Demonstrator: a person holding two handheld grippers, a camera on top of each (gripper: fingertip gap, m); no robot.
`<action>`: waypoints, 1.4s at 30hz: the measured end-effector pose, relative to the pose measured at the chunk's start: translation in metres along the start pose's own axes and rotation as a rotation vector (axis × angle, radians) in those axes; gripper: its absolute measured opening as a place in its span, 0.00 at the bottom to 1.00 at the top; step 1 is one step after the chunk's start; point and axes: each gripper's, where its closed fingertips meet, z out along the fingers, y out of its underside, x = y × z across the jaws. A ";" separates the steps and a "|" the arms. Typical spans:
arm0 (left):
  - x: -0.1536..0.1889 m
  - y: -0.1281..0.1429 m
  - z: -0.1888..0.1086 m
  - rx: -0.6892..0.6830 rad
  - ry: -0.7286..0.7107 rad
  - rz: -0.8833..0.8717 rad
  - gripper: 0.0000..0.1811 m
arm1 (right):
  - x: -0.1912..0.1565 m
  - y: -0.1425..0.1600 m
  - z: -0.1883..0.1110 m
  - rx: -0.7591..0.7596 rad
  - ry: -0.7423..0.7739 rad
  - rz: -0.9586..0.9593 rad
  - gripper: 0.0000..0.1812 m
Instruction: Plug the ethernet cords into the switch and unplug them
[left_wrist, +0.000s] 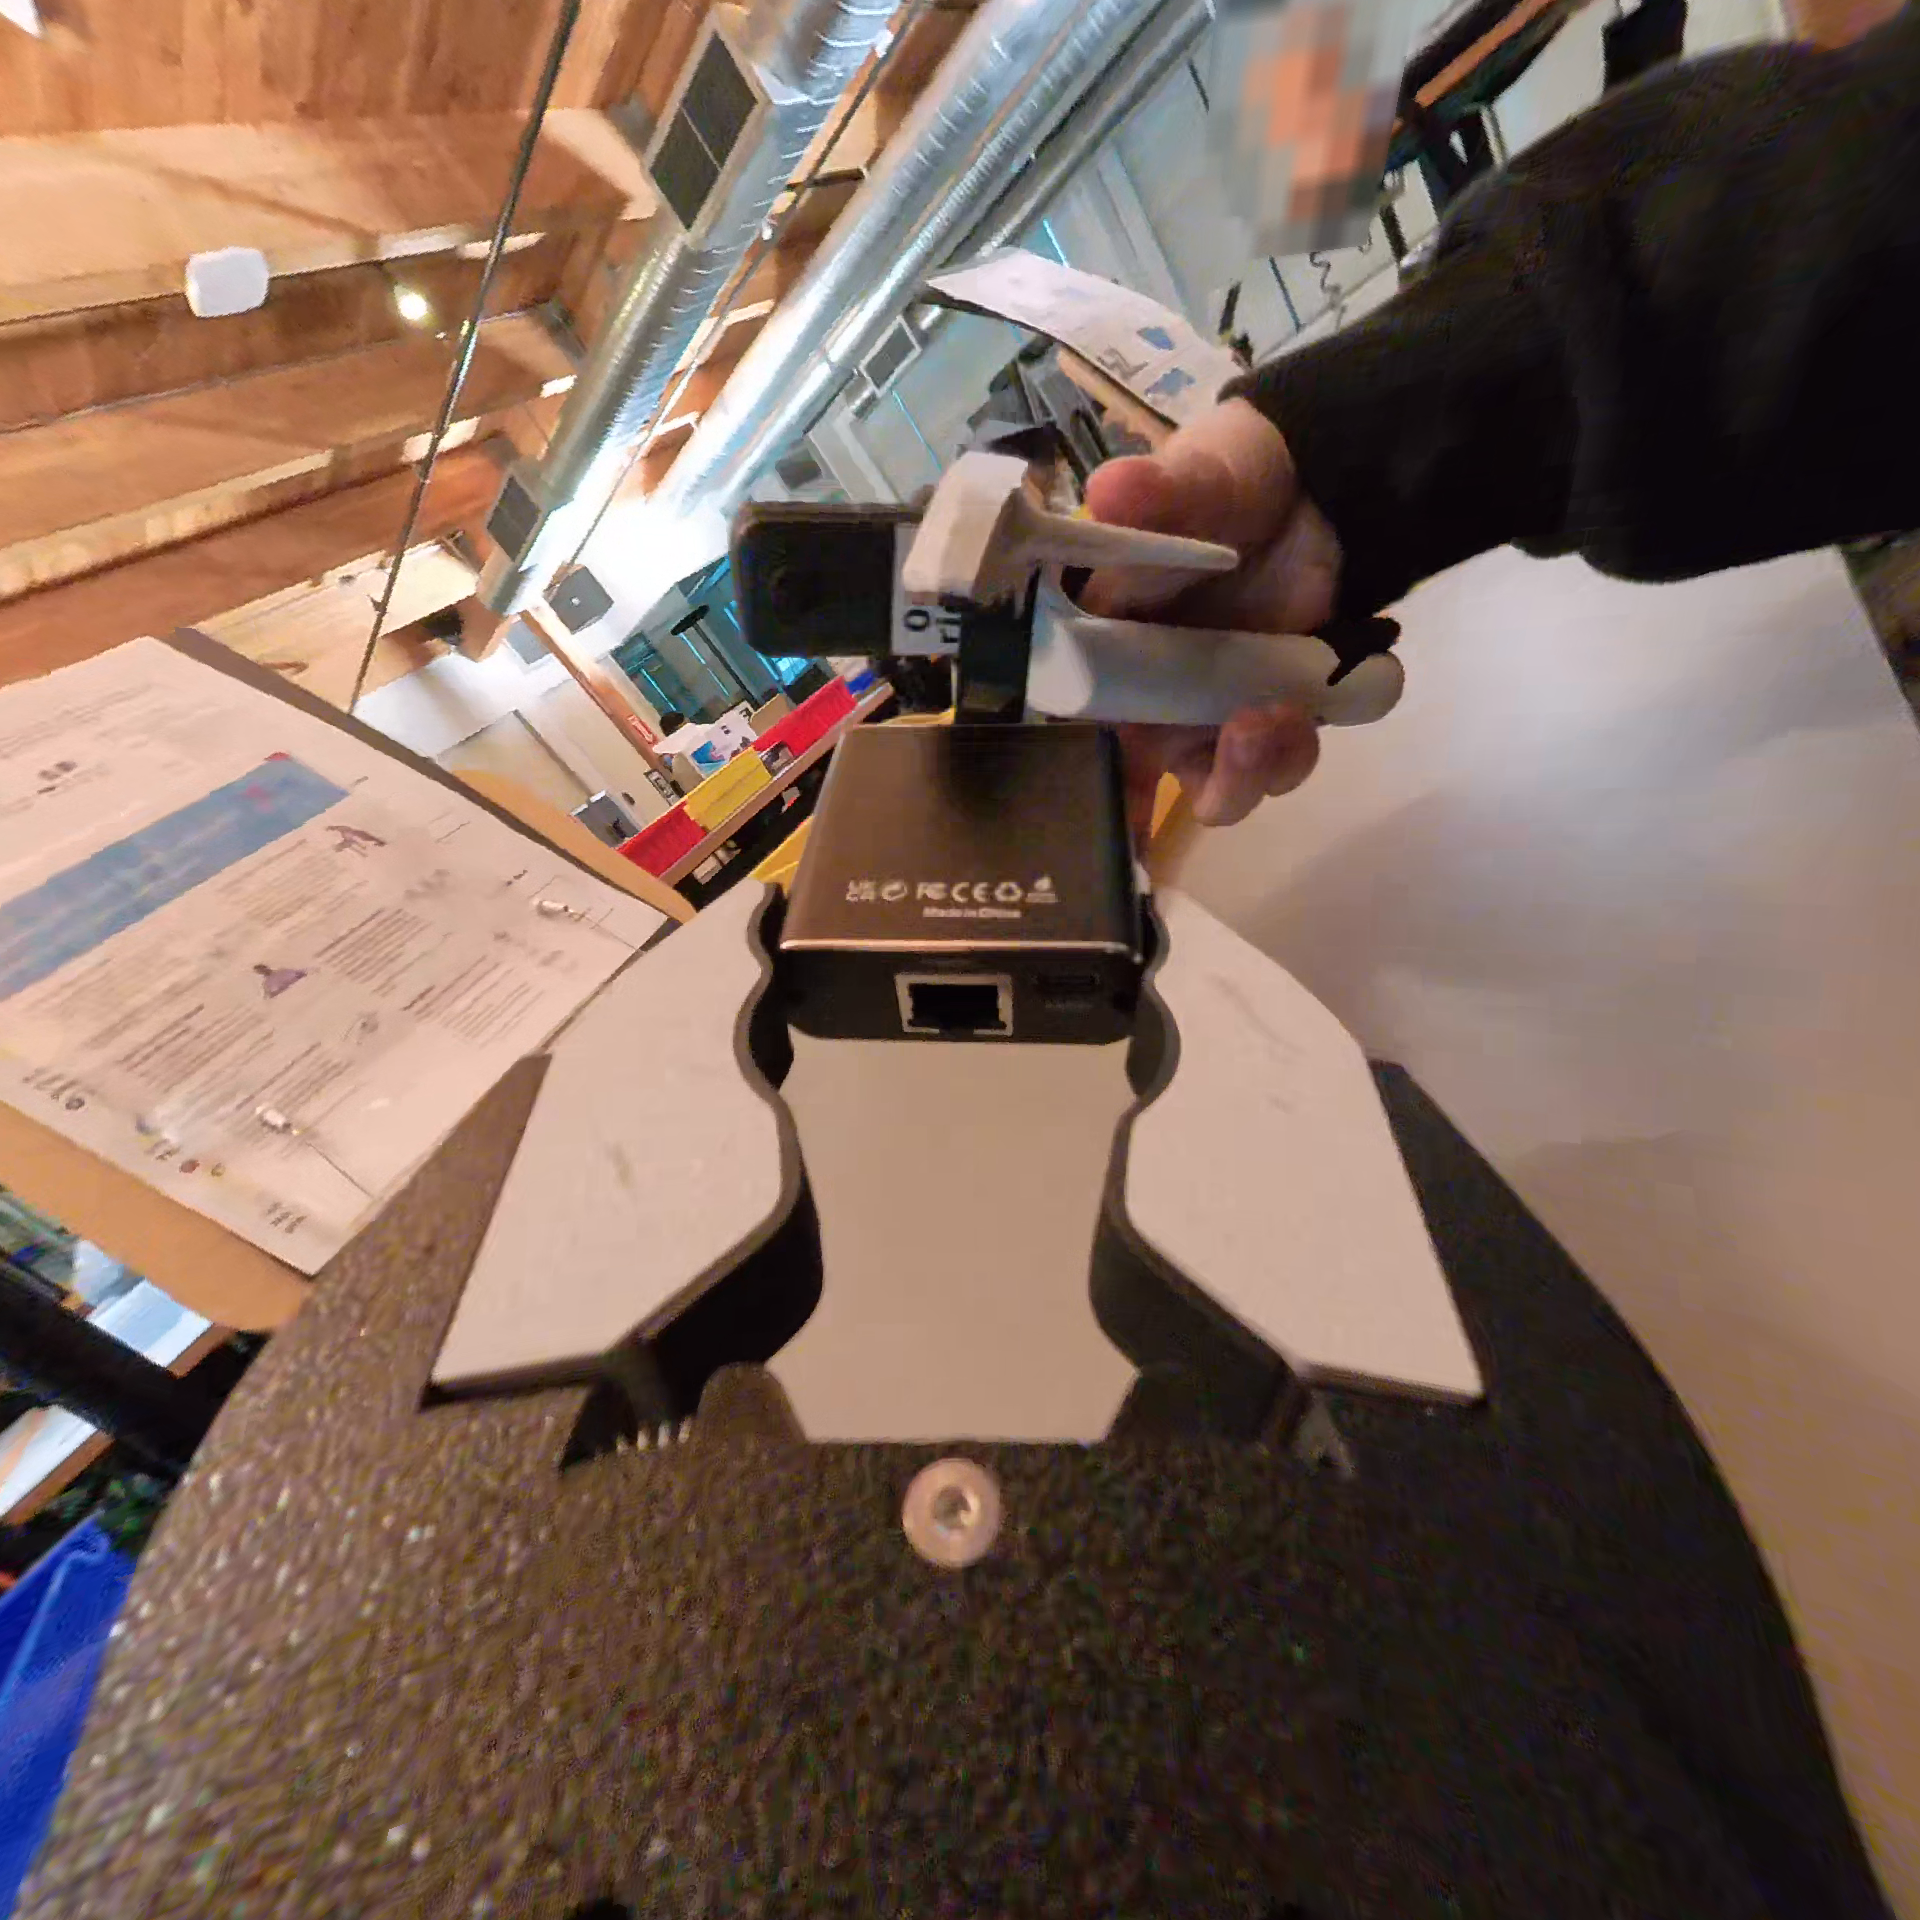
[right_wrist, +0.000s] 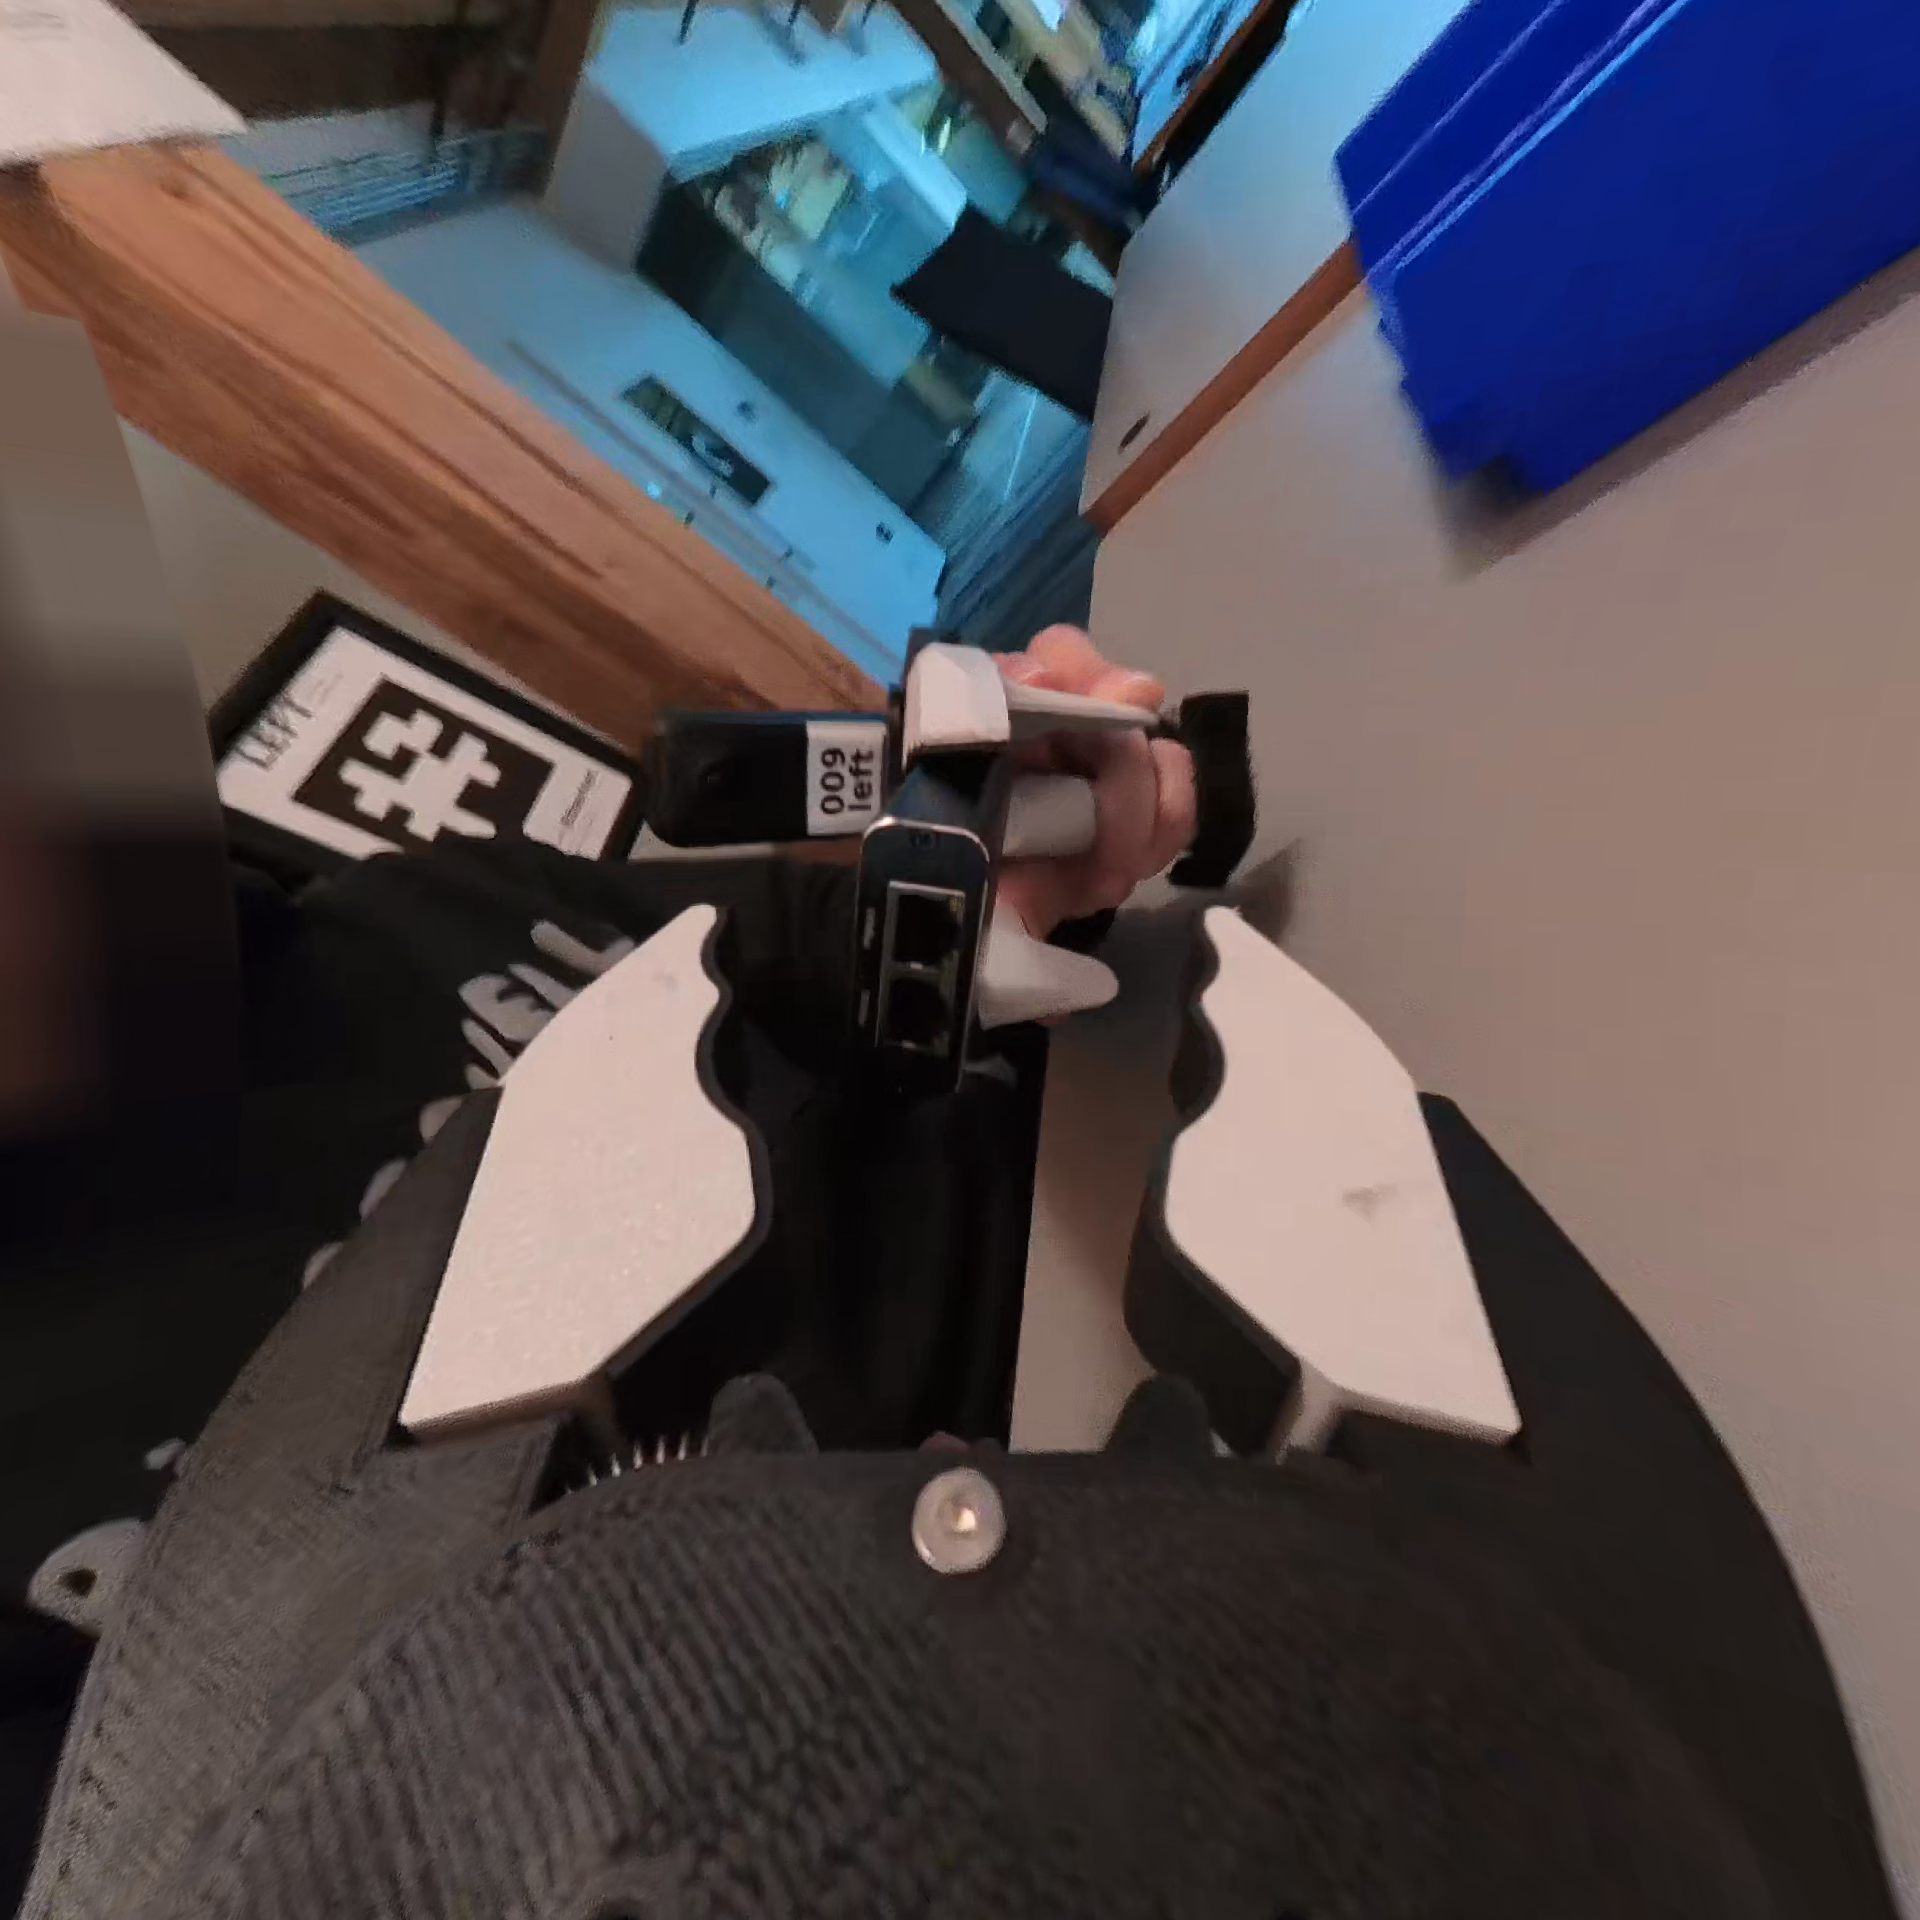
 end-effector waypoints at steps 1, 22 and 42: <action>0.002 0.003 0.000 -0.017 0.008 0.030 0.34 | 0.004 0.006 0.006 -0.046 0.015 -0.006 0.43; -0.023 0.043 -0.010 -0.112 -0.125 -0.213 0.36 | 0.115 -0.177 -0.255 -0.486 1.385 -0.503 0.14; -0.034 0.070 -0.018 -0.290 -0.141 -0.334 0.32 | 0.202 -0.157 -0.362 -1.225 1.615 -0.403 0.18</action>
